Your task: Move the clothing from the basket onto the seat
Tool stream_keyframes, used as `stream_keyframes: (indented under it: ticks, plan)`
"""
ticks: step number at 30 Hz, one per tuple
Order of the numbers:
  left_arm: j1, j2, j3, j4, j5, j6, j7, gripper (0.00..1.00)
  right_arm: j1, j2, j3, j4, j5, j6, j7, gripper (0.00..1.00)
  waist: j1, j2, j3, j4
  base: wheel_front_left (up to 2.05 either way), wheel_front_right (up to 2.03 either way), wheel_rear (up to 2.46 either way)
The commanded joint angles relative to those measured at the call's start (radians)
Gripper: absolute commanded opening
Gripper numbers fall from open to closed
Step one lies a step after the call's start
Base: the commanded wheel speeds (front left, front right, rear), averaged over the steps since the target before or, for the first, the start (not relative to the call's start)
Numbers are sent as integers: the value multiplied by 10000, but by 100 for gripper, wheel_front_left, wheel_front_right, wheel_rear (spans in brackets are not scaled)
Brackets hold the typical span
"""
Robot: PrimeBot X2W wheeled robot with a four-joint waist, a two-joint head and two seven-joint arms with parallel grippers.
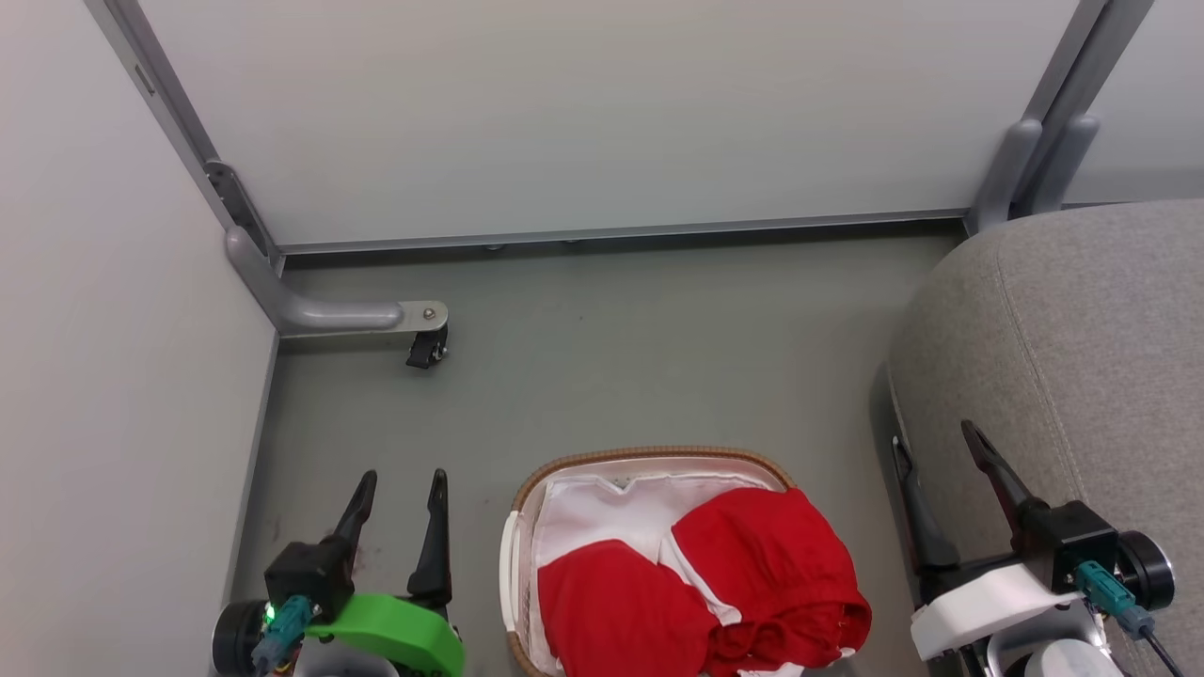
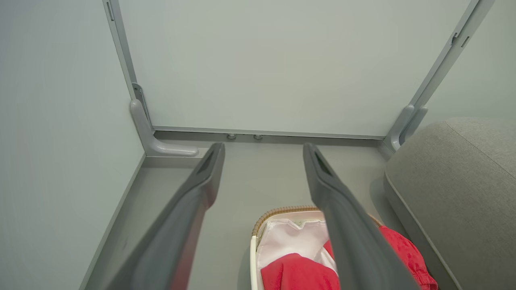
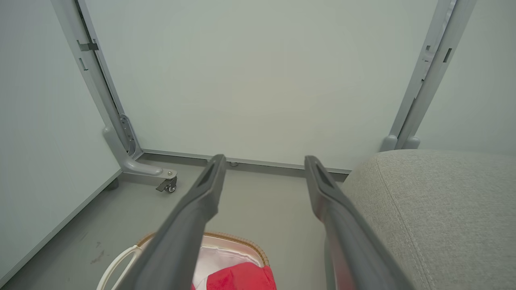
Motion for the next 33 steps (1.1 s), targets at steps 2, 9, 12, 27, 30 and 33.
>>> stream_keyframes:
  ticks: [2, 9, 12, 27, 30, 33]
  plan:
    - [-389, 58, -60, 6, 161, -66, -38, 100, -206, -53, -5, -121, -83, -3, -49, 100, 0, 0, 389, -81, 0, 0, 0]
    - [-1662, 56, -417, 509, 270, -143, -24, 100, -846, -52, 1, -358, -179, -3, -49, 100, 0, 0, 1782, -397, 0, 0, 0]
    - [-2390, 58, -689, 1026, 339, -156, -24, 100, -1245, -52, 30, -449, -203, -5, -49, 100, 0, 0, 2535, -578, 0, 0, 0]
    - [-5894, 64, -2906, 5636, 872, -286, -26, 100, -2978, -43, 212, -876, 318, -5, -49, 100, 0, 0, 5847, -1736, 0, 0, 0]
    - [-6244, 62, -3676, 6195, 698, -324, 16, 100, -3101, -41, 247, -880, 420, -5, -49, 100, 0, 0, 6131, -1853, 0, 0, 0]
    - [-6493, 61, -4454, 6492, 533, -324, 150, 100, -3206, -41, 314, -881, 496, -5, -49, 100, 0, 0, 6344, -1943, 0, 0, 0]
